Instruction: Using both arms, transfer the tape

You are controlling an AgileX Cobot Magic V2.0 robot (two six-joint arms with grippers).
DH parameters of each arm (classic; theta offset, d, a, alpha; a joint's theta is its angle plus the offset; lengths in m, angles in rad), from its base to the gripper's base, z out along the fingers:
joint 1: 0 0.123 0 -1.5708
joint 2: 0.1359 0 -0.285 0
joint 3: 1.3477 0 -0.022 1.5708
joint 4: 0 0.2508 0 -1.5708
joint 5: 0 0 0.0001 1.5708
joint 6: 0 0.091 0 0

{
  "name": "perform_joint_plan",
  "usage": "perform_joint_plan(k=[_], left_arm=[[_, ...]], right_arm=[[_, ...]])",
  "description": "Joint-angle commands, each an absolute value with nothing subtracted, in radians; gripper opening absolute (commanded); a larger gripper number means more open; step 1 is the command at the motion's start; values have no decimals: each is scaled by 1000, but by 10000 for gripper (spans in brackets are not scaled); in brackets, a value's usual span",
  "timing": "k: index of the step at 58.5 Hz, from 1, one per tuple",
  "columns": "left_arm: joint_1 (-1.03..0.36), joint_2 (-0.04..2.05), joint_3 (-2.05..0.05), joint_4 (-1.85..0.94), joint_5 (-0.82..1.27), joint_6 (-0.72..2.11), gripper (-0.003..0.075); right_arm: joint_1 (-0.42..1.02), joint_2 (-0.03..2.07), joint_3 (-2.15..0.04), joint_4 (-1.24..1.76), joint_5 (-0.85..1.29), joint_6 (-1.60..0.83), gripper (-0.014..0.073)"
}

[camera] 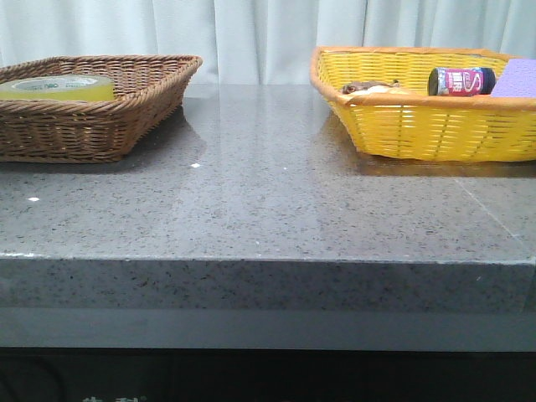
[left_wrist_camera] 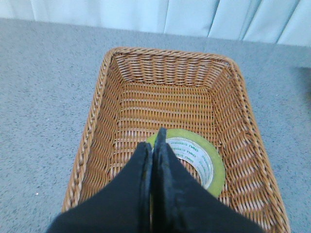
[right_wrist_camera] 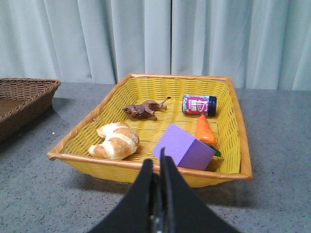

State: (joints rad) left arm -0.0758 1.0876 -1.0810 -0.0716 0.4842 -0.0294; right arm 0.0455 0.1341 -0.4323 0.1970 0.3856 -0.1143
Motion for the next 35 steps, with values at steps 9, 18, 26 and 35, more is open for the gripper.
perform_joint_plan(k=[9,18,26,35], left_arm=[[-75,792,-837,-80,341,-34,-20],[-75,575,-678,-80,316,-34,-20],[-75,405,-586,-80,376,-34,-20],[-75,243,-508,-80,421,-34,-20]], right_arm=[[44,147,-456,200,296,-117,-120],[44,147,-456,200,296,-117,-120],[44,147,-456,200,296,-117,-120],[44,147,-456,200,296,-117,-120]])
